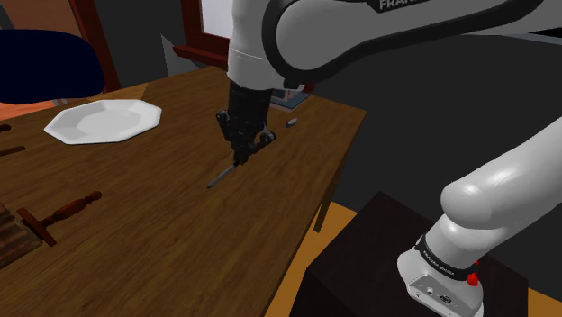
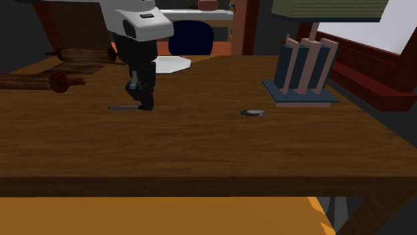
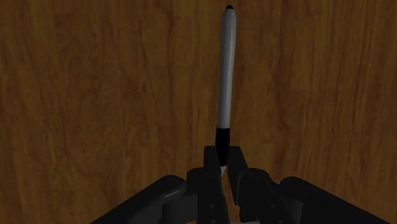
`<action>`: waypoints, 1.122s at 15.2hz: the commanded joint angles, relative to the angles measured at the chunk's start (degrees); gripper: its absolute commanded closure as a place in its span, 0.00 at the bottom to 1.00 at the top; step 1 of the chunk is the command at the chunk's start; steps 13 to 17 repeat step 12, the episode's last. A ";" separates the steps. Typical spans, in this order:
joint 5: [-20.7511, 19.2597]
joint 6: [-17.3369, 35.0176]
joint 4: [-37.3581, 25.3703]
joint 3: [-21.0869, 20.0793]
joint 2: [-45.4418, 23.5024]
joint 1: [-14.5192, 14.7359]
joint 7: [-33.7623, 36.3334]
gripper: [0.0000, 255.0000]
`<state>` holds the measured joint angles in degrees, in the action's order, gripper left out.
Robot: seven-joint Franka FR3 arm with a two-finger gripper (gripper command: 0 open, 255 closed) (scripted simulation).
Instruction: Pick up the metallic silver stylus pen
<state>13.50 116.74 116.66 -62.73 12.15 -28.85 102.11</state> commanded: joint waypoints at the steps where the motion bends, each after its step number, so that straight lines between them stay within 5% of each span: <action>1: 0.13 -1.56 -1.31 0.47 0.31 0.04 -0.17 1.00; 10: 0.45 -8.56 -7.53 2.20 1.38 0.17 -0.35 1.00; 17: 0.45 -8.68 -7.64 2.22 1.39 0.17 -0.35 1.00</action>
